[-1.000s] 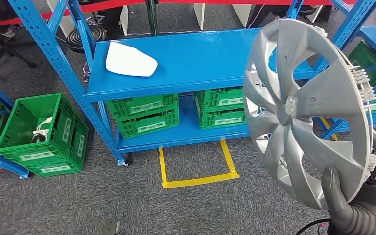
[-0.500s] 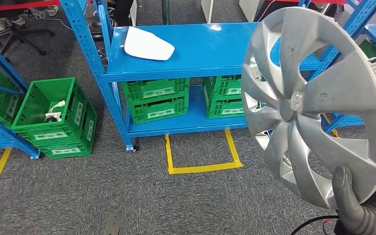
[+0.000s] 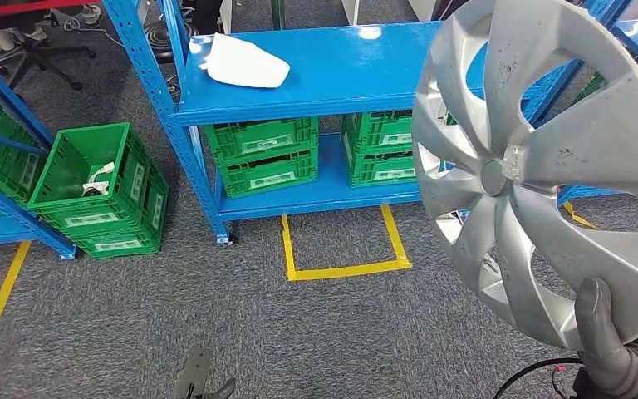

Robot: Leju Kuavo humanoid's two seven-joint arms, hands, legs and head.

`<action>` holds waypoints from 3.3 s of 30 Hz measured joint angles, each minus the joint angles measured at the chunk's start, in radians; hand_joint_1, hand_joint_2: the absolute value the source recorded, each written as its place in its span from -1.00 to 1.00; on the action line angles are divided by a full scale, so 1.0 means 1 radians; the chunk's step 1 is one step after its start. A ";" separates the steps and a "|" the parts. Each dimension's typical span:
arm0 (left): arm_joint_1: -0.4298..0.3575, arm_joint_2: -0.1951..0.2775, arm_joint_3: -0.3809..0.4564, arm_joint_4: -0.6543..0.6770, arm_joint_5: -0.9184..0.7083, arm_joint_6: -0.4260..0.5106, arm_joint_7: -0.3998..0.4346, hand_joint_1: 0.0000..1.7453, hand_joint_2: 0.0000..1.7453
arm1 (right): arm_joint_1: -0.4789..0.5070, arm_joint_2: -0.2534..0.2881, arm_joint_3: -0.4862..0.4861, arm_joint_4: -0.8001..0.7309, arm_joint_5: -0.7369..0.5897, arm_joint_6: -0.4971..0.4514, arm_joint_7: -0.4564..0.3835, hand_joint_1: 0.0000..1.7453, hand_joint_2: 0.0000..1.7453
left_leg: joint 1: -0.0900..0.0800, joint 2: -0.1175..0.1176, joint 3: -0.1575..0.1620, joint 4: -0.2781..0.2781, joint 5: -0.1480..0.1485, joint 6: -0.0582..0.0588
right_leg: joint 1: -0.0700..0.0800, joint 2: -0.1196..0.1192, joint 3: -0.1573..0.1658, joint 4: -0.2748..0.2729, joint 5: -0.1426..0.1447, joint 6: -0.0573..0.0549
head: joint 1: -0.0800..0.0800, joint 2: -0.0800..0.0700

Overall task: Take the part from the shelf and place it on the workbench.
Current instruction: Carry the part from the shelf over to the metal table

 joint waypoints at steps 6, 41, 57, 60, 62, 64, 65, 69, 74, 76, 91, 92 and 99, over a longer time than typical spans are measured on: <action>-0.068 -0.008 0.003 0.084 -0.051 0.006 -0.061 -1.00 1.00 | -0.027 0.001 0.001 -0.007 -0.019 0.004 -0.007 1.00 1.00 | 0.002 0.002 -0.119 0.251 -0.150 -0.046 | 0.016 -0.006 0.056 -0.227 0.074 -0.057 | -0.007 0.000; -0.101 -0.002 0.065 0.186 -0.228 0.009 -0.065 -1.00 1.00 | -0.050 0.001 0.028 0.014 -0.063 0.008 -0.027 1.00 1.00 | -0.009 -0.001 0.026 0.114 -0.086 -0.014 | 0.022 -0.003 -0.007 -0.192 0.098 -0.052 | -0.063 0.000; -0.058 -0.030 0.216 0.187 -0.390 0.009 -0.040 -1.00 1.00 | -0.073 -0.007 0.051 0.045 -0.089 -0.004 -0.006 1.00 1.00 | -0.006 0.011 0.007 -0.018 0.014 -0.002 | -0.019 0.006 0.072 -0.135 0.022 0.023 | -0.056 0.000; -0.055 -0.030 0.244 0.185 -0.442 0.009 -0.023 -1.00 1.00 | -0.077 -0.007 0.053 0.049 -0.083 -0.005 -0.005 1.00 1.00 | -0.008 0.016 -0.010 -0.013 0.033 -0.023 | -0.013 0.013 0.107 -0.215 0.030 0.009 | -0.056 0.000; -0.050 -0.030 0.265 0.183 -0.480 0.009 -0.012 -1.00 1.00 | -0.077 -0.006 0.055 0.052 -0.061 -0.006 0.006 1.00 1.00 | -0.004 0.017 -0.020 -0.006 0.026 -0.035 | -0.012 0.010 0.094 -0.219 0.043 -0.011 | -0.060 0.000; -0.044 -0.030 0.286 0.180 -0.516 0.009 -0.003 -1.00 1.00 | -0.077 -0.006 0.057 0.055 -0.033 -0.006 0.023 1.00 1.00 | -0.001 0.011 -0.046 0.058 -0.043 -0.043 | -0.011 0.004 0.077 -0.222 0.059 -0.033 | -0.066 0.000; -0.042 -0.030 0.297 0.177 -0.528 0.009 0.000 -1.00 1.00 | -0.077 -0.005 0.058 0.056 -0.023 -0.006 0.030 1.00 1.00 | 0.001 0.007 -0.066 0.118 -0.093 -0.045 | -0.007 0.002 0.065 -0.220 0.067 -0.039 | -0.070 0.000; -0.035 -0.031 0.335 0.168 -0.561 0.009 0.010 -1.00 1.00 | -0.078 -0.004 0.063 0.063 -0.009 -0.007 0.046 1.00 1.00 | 0.002 0.001 -0.081 0.265 -0.145 -0.045 | 0.005 -0.003 0.008 -0.203 0.096 -0.045 | -0.079 0.000; -0.017 -0.036 0.396 0.131 -0.651 0.006 0.093 -1.00 1.00 | -0.082 -0.003 0.074 0.081 0.056 -0.007 0.104 1.00 1.00 | -0.007 0.001 0.114 0.002 -0.082 -0.018 | 0.010 -0.005 -0.037 -0.176 0.118 -0.031 | -0.090 0.000; -0.006 -0.041 0.411 0.114 -0.662 -0.003 0.116 -1.00 1.00 | -0.090 -0.002 0.080 0.091 0.080 -0.007 0.111 1.00 1.00 | -0.009 0.001 0.115 -0.022 -0.084 -0.012 | 0.008 -0.010 -0.043 -0.175 0.130 -0.019 | -0.093 0.000; 0.032 -0.052 0.474 0.055 -0.661 -0.035 0.146 -1.00 1.00 | -0.109 0.000 0.139 0.128 0.132 0.009 0.113 1.00 1.00 | -0.003 -0.079 0.029 -0.020 -0.003 -0.026 | -0.005 0.065 0.062 -0.203 0.059 -0.020 | -0.044 0.000; 0.034 -0.052 0.476 0.054 -0.661 -0.035 0.146 -1.00 1.00 | -0.110 0.000 0.142 0.128 0.132 0.009 0.114 1.00 1.00 | -0.003 -0.076 0.023 -0.016 -0.004 -0.032 | -0.006 0.049 0.061 -0.207 0.061 -0.026 | -0.042 0.000; 0.041 -0.049 0.477 0.049 -0.664 -0.037 0.153 -1.00 1.00 | -0.112 -0.001 0.154 0.128 0.116 0.020 0.111 1.00 1.00 | 0.003 0.008 -0.112 0.269 -0.141 -0.056 | -0.002 -0.057 0.045 -0.207 0.069 -0.042 | -0.059 0.000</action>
